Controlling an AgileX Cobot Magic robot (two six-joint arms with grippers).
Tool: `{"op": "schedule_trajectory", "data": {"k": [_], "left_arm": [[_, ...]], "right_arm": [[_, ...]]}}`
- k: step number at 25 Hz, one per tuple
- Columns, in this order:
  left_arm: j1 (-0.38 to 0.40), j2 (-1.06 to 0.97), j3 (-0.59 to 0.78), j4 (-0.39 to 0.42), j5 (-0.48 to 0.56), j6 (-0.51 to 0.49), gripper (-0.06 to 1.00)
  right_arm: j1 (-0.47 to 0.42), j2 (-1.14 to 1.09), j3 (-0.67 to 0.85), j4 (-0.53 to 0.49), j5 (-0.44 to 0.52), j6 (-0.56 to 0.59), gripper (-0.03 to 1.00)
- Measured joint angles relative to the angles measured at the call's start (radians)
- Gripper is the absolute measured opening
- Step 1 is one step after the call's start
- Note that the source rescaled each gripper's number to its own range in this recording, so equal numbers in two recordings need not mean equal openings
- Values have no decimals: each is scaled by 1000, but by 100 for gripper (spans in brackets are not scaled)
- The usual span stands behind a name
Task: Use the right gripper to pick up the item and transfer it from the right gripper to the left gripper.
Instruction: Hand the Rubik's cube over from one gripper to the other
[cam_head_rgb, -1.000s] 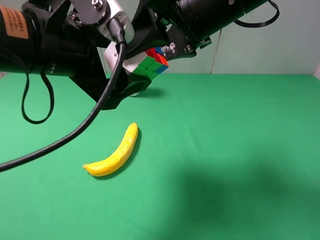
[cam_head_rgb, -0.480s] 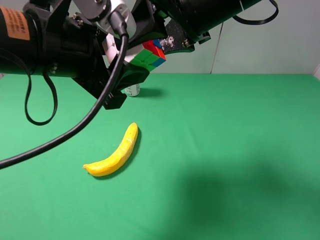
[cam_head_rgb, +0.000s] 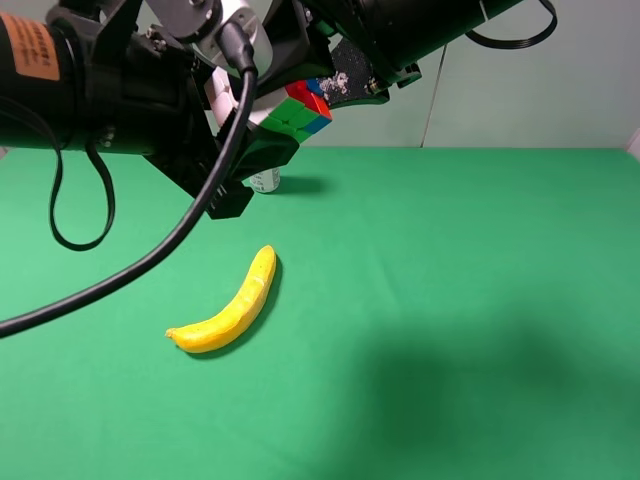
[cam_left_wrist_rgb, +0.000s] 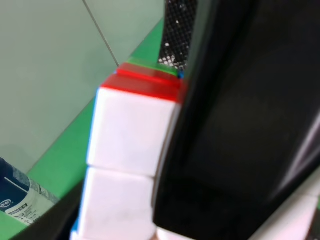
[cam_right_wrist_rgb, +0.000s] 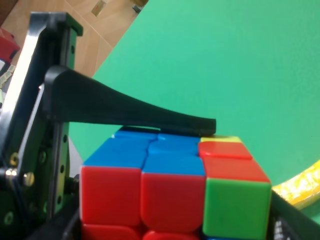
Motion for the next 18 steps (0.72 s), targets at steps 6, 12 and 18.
{"op": "schedule_trajectory", "data": {"k": [6,12,18], "left_arm": [[3,-1,0,0,6,-8,2],[3,-1,0,0,6,-8,1],[3,-1,0,0,48,-8,1]], "right_arm": [[-2,0,2,-54,35,19,82],[-3,0,2,-64,32,22,96],[-5,0,2,-64,50,26,96]]}}
